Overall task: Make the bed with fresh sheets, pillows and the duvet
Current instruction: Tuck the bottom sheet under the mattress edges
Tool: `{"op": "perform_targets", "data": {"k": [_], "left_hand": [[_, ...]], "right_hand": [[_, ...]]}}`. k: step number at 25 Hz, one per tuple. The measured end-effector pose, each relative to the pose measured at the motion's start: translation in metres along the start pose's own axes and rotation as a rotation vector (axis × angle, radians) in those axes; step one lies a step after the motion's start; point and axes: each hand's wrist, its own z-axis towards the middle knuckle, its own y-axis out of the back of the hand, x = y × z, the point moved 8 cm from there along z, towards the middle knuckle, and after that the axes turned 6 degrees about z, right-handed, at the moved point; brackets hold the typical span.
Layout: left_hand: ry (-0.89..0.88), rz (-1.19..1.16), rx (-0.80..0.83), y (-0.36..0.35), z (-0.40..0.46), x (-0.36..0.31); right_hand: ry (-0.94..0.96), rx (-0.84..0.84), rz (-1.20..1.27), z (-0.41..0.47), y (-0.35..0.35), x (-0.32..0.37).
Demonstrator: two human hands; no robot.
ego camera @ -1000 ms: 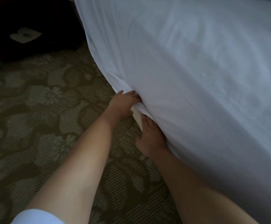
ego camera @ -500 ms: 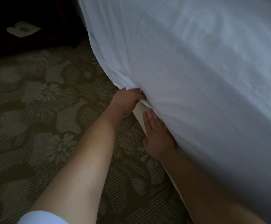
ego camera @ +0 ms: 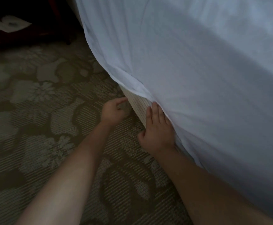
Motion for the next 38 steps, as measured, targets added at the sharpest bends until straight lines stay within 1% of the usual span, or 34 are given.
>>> {"op": "perform_targets", "data": {"k": [2,4,6,7,8,10,11,12,14,15,17,19,21,23,25,26,27,29,30,32,34,36,38], "left_hand": [[-0.072,0.113,0.011,0.000,-0.006,0.025],[-0.072,0.298,0.000,-0.002,-0.018,0.061],[-0.073,0.483,0.078,-0.016,-0.034,0.090],[-0.092,0.510,0.096,-0.022,-0.038,0.095],[-0.110,0.503,0.075,-0.023,-0.039,0.091],[-0.164,0.492,-0.029,-0.018,-0.029,0.062],[-0.208,0.500,-0.049,-0.018,-0.022,0.040],[-0.258,0.501,-0.026,-0.021,-0.015,0.019],[-0.332,0.505,0.079,-0.031,-0.006,-0.012],[-0.336,0.505,0.127,-0.035,-0.004,-0.021],[-0.294,0.526,0.217,-0.035,-0.007,-0.035],[-0.240,0.568,0.321,-0.031,-0.013,-0.055],[-0.193,0.683,0.440,-0.030,-0.020,-0.072],[-0.144,0.825,0.519,-0.031,-0.028,-0.088],[-0.099,0.919,0.578,-0.029,-0.028,-0.101],[-0.086,0.967,0.605,-0.027,-0.028,-0.105],[-0.082,1.024,0.624,-0.026,-0.027,-0.110],[-0.101,1.117,0.673,-0.026,-0.022,-0.120],[-0.119,1.149,0.698,-0.028,-0.020,-0.123],[-0.215,1.230,0.734,-0.030,-0.013,-0.124],[-0.287,1.282,0.780,-0.026,-0.004,-0.124],[-0.371,1.339,0.851,-0.023,0.002,-0.123],[-0.473,1.348,0.900,-0.025,0.009,-0.126]], "right_hand": [[-0.001,-0.056,-0.058,0.001,-0.006,-0.002],[0.022,-0.107,-0.109,0.002,-0.010,0.001],[0.032,-0.155,-0.138,0.005,-0.014,0.003],[0.031,-0.172,-0.151,0.006,-0.016,0.003],[0.026,-0.171,-0.158,0.006,-0.018,0.003],[0.015,-0.179,-0.162,0.008,-0.018,0.003],[0.010,-0.180,-0.157,0.007,-0.017,0.004],[-0.004,-0.169,-0.149,0.006,-0.017,0.003],[-0.028,-0.139,-0.126,0.006,-0.014,0.003],[-0.025,-0.108,-0.109,0.007,-0.014,0.004],[-0.022,0.015,-0.038,0.002,-0.010,0.009],[-0.023,0.104,0.070,0.000,0.004,0.012],[-0.045,0.167,0.161,0.001,0.025,0.011],[-0.025,0.266,0.246,0.008,0.040,0.006],[-0.048,0.450,0.403,0.010,0.031,-0.001],[-0.069,0.468,0.436,0.011,0.031,-0.003],[-0.044,0.459,0.414,0.013,0.030,-0.003],[0.003,0.508,0.428,0.016,0.029,0.005],[-0.038,0.545,0.456,0.015,0.029,0.004],[-0.154,0.522,0.538,0.014,0.028,-0.002],[-0.230,0.503,0.595,0.013,0.021,-0.006],[-0.253,0.441,0.576,0.013,0.019,-0.007],[-0.239,0.370,0.527,0.014,0.024,-0.007]]}}
